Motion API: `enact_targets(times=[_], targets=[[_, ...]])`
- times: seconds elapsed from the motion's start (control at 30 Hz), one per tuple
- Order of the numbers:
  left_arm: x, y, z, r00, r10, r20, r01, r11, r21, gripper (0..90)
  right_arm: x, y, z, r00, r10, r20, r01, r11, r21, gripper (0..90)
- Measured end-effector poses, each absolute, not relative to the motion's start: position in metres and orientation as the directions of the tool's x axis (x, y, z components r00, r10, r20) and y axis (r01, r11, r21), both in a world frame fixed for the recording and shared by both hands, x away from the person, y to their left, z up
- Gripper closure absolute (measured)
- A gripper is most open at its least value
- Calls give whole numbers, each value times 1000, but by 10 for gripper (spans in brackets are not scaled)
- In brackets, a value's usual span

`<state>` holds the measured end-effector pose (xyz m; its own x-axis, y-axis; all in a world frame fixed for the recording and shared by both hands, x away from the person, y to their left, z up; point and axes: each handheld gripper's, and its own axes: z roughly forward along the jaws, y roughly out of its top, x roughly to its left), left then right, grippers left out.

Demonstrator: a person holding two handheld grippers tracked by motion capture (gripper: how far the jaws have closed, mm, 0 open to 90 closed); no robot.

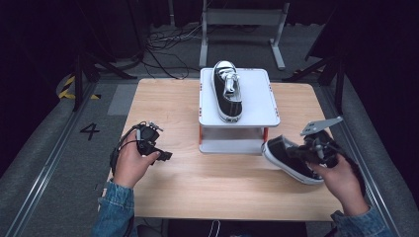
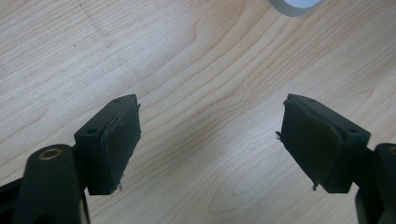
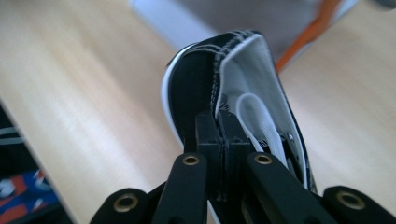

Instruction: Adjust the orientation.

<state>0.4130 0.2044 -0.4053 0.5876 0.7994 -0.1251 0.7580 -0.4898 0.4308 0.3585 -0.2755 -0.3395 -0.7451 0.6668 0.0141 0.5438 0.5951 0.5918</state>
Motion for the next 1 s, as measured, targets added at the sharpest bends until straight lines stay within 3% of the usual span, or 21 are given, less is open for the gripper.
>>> enact_targets(times=[0.17, 0.27, 0.3, 0.5, 0.67, 0.83, 1.0], targets=[[413, 206, -404, 590, 798, -122, 755, -492, 434, 210, 344, -236, -370, -806, 593, -5, 542, 740, 397, 897], [413, 205, -404, 596, 793, -123, 751, -498, 433, 210, 341, -224, -387, -828, 560, 30, 535, 772, 343, 894], [412, 205, -405, 593, 795, -127, 754, -493, 433, 210, 340, -224, -387, -827, 561, 22, 534, 774, 340, 883], [414, 205, -405, 595, 794, -125, 754, -497, 430, 210, 338, -243, -364, -800, 596, 67, 562, 707, 429, 615], [416, 201, -405, 595, 794, -127, 754, -496, 430, 210, 342, -280, -349, -645, 762, 48, 676, 541, 501, 556], [421, 196, -407, 611, 782, -127, 746, -514, 423, 210, 347, -289, -365, -526, 849, 52, 776, 455, 437, 465], [424, 193, -407, 614, 779, -132, 746, -516, 421, 210, 349, -283, -378, -492, 869, 53, 811, 435, 391, 375]])
